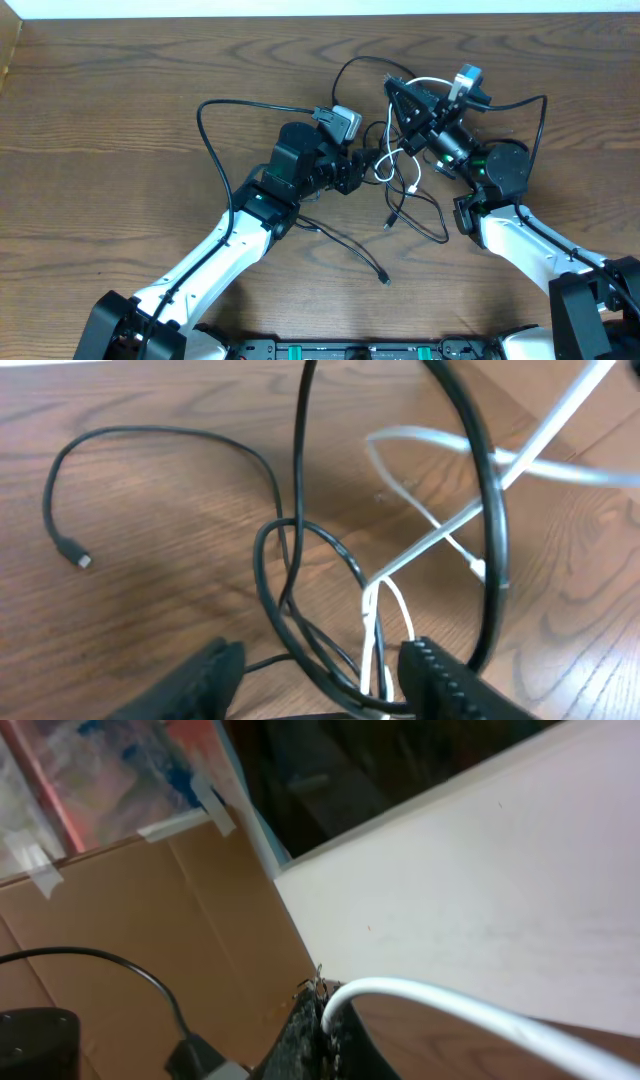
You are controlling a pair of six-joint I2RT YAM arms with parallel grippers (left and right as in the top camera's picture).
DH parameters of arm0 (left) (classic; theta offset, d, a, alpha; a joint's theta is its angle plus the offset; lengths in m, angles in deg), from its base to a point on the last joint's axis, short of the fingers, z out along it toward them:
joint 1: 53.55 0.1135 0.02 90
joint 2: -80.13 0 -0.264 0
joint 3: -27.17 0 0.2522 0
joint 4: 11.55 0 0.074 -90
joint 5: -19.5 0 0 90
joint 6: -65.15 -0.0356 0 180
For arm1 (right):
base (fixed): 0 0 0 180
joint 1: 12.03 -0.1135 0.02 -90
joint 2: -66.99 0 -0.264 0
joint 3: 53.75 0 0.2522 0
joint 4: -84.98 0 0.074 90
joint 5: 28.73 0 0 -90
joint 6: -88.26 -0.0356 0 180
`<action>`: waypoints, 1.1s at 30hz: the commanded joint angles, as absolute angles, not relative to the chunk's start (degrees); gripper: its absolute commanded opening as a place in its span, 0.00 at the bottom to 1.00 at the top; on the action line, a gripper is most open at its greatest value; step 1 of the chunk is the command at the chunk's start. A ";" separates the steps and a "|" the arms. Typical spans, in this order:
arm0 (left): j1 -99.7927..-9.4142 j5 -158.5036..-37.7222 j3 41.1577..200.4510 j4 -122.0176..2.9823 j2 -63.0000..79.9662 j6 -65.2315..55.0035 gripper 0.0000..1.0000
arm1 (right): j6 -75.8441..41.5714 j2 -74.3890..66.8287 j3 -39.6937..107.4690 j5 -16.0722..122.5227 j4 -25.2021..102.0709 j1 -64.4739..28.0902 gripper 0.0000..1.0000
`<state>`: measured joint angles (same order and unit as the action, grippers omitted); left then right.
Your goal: Untangle cables
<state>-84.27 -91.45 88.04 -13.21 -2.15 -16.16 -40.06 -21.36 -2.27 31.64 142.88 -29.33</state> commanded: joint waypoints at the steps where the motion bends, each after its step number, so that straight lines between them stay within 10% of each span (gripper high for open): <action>1: -84.38 -95.53 88.00 -12.58 -2.33 -17.34 0.45 | -39.04 -20.86 -1.60 34.33 141.39 -29.26 0.01; 11: -84.38 -98.35 88.00 -18.42 -2.15 -17.30 0.30 | -37.83 -20.86 -1.60 37.43 138.92 -29.20 0.01; 15: -84.38 -98.35 87.98 -20.21 -2.17 -17.34 0.45 | -37.66 -20.86 -1.60 37.61 138.48 -29.15 0.01; 33: -84.38 -98.40 87.98 -26.87 -2.17 -17.61 0.58 | -37.66 -20.86 -1.60 37.83 137.61 -28.83 0.01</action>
